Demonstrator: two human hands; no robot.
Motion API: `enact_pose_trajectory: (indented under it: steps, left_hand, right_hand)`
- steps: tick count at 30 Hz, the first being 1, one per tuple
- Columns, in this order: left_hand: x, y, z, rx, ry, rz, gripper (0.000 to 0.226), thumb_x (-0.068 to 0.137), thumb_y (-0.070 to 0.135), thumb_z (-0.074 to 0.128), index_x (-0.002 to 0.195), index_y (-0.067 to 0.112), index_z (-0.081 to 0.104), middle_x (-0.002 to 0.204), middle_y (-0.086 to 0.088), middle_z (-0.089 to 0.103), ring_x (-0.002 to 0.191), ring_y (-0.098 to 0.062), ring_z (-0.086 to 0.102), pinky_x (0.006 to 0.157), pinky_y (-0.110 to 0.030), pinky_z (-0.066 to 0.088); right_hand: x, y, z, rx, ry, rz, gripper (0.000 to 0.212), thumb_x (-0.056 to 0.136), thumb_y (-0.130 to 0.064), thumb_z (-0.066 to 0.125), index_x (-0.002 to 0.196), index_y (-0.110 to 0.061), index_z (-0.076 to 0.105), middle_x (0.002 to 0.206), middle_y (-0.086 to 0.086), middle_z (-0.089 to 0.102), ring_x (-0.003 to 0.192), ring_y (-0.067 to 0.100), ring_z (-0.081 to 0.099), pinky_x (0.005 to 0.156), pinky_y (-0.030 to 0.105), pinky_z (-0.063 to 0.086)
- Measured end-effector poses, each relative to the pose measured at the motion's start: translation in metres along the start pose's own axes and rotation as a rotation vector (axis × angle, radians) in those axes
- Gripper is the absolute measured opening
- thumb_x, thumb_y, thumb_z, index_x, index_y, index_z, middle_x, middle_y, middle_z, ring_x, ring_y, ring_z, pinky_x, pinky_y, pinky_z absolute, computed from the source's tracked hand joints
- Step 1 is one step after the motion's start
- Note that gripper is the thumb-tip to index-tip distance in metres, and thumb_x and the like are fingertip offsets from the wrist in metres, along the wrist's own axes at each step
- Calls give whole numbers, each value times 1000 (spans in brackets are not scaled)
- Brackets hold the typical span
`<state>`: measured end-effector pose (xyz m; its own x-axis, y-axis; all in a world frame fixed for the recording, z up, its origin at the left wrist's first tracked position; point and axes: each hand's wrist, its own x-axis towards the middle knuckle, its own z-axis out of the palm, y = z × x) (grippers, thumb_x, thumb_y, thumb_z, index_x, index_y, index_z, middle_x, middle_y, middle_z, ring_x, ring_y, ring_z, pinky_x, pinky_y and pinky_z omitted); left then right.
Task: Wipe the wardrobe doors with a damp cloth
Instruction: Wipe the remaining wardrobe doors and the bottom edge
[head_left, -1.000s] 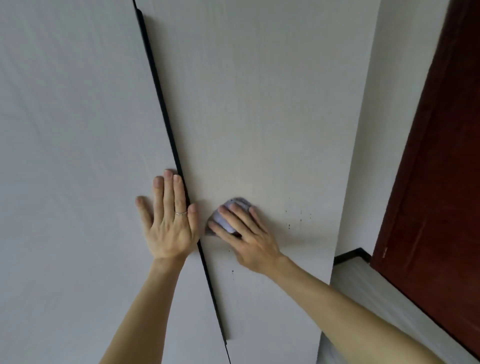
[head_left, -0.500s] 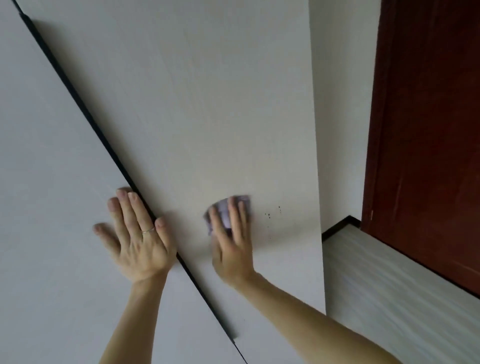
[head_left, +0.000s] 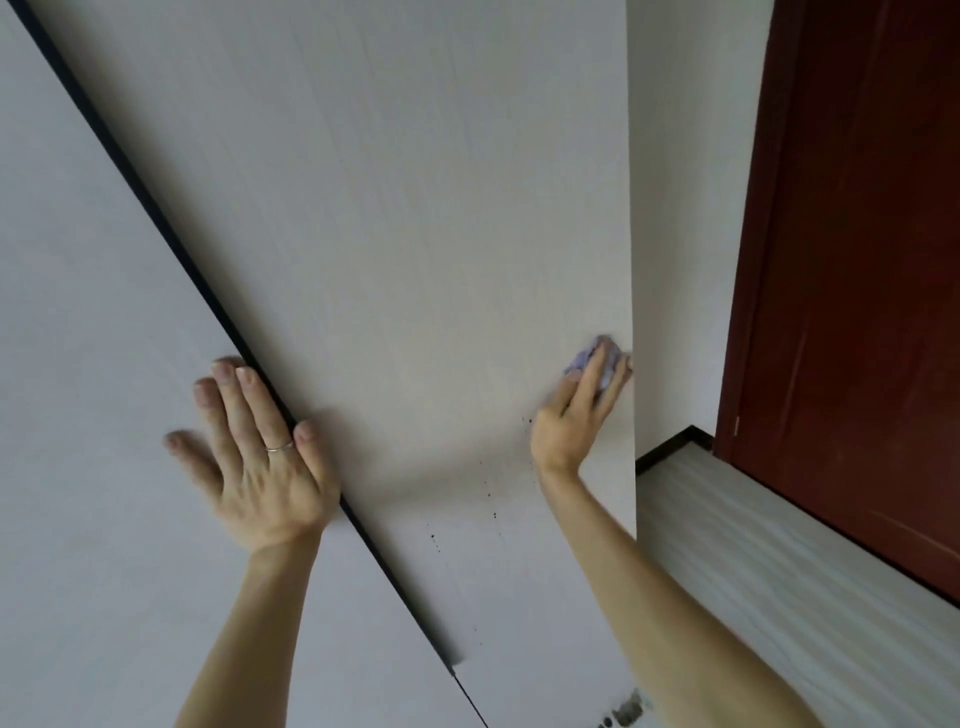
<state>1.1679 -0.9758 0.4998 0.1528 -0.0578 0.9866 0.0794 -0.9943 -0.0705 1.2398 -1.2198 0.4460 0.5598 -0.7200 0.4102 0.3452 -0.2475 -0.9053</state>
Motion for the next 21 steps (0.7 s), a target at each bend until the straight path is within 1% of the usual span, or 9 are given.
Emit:
enact_pose_trajectory:
  steps: [2,4,7,10,13,15,18,19,21]
  left_hand:
    - [1,-1,0,5,9,4,60,105,26,24,159,2,12,167,-8,10,155,-26,11,123,-47,-4]
    - [1,-3,0,-3,4,4,60,105,27,24,159,3,12,166,-10,12,155,-26,10,123,-47,-4]
    - [3,-3,-2,-8,-6,1,59,107,27,23,159,3,11,164,-13,17,155,-24,9,123,-47,-4]
    - [3,-1,-5,-16,-20,14,58,107,28,22,159,4,10,165,-10,13,155,-23,8,123,-46,-5]
    - [1,2,-6,-7,-16,-8,58,107,30,19,159,4,10,164,-10,15,155,-22,9,123,-46,-4]
    - [2,2,-3,19,-2,-15,59,107,30,19,159,5,11,164,-10,16,155,-22,10,123,-46,-3]
    - [2,2,-2,29,-4,-22,59,106,30,19,159,4,14,166,-8,14,155,-23,12,123,-47,-2]
    - [1,1,-3,28,-7,-24,59,106,30,19,159,4,14,166,-7,12,155,-23,12,123,-47,-2]
    - [0,1,-4,24,-11,-20,59,106,31,18,159,5,13,167,-5,9,155,-22,11,123,-46,-3]
  right_hand:
    - [-46,-12,15,-20,-31,-193,48,105,-22,36,152,-12,39,164,18,17,154,35,9,120,57,21]
    - [-102,-19,20,-79,-195,-527,48,98,-14,47,147,-14,49,159,22,28,151,39,18,119,57,24]
    - [-135,-6,16,-142,-460,-1118,50,89,-10,57,137,-24,61,153,5,46,145,25,37,106,49,44]
    - [-95,3,5,-204,-531,-1337,55,91,-7,57,138,-34,59,153,-3,46,146,16,36,112,43,41]
    - [-35,-1,-9,-248,-393,-1099,54,94,-9,55,146,-22,50,158,10,35,150,29,26,118,52,29]
    - [7,-11,-9,-151,-202,-675,47,103,-20,42,150,-16,43,162,16,27,152,32,19,120,53,25]
    - [33,-35,9,84,38,31,55,103,-30,30,155,-14,31,165,14,16,154,31,7,122,50,18]
    - [24,-43,16,87,76,84,54,103,-28,31,154,-12,32,164,16,16,154,33,7,122,52,18]
    - [-21,-52,27,26,73,-139,49,104,-21,35,151,-6,39,161,22,22,152,40,13,120,56,21]
